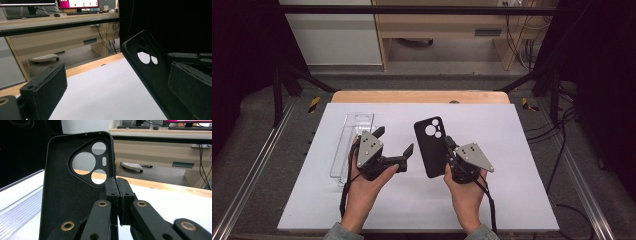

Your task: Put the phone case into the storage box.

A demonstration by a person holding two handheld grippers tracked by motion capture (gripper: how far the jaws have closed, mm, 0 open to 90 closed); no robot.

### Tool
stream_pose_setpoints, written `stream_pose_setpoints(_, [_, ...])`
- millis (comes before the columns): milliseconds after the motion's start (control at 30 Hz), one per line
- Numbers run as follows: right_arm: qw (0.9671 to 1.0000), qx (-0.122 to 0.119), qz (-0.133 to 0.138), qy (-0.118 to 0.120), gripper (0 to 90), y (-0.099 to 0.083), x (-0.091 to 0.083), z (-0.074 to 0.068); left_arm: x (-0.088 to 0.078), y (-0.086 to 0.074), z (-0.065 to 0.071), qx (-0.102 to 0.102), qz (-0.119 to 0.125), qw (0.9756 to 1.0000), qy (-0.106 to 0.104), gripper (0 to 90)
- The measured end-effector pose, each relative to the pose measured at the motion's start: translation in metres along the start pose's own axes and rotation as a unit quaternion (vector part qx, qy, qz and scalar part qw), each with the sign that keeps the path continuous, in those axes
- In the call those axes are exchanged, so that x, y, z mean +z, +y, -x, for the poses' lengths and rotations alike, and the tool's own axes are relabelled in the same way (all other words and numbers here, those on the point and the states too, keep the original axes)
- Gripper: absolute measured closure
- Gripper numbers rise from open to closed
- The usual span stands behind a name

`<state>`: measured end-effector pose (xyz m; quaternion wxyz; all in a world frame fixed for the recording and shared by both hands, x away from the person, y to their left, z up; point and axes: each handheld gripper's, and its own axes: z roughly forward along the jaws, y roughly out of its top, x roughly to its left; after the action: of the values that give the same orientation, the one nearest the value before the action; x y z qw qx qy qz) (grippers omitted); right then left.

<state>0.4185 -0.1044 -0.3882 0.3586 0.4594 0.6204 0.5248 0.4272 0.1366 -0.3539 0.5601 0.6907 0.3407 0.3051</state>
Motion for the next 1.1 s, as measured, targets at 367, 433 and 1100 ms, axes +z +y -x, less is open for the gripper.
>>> stream_pose_setpoints(367, [1.0,-0.005,0.001,0.0,88.6,-0.005,0.0,-0.004,0.003,-0.001,0.002,-0.002,-0.004,1.0,-0.003,1.6])
stream_pose_setpoints(433, [1.0,-0.006,0.002,0.0,88.6,-0.006,0.0,-0.005,0.003,0.0,0.003,-0.002,-0.004,1.0,-0.004,1.6])
stream_pose_setpoints(1100, [0.9999,-0.012,0.004,0.001,88.6,-0.009,-0.002,-0.013,0.004,0.0,0.005,-0.014,-0.008,0.9998,-0.007,2.6])
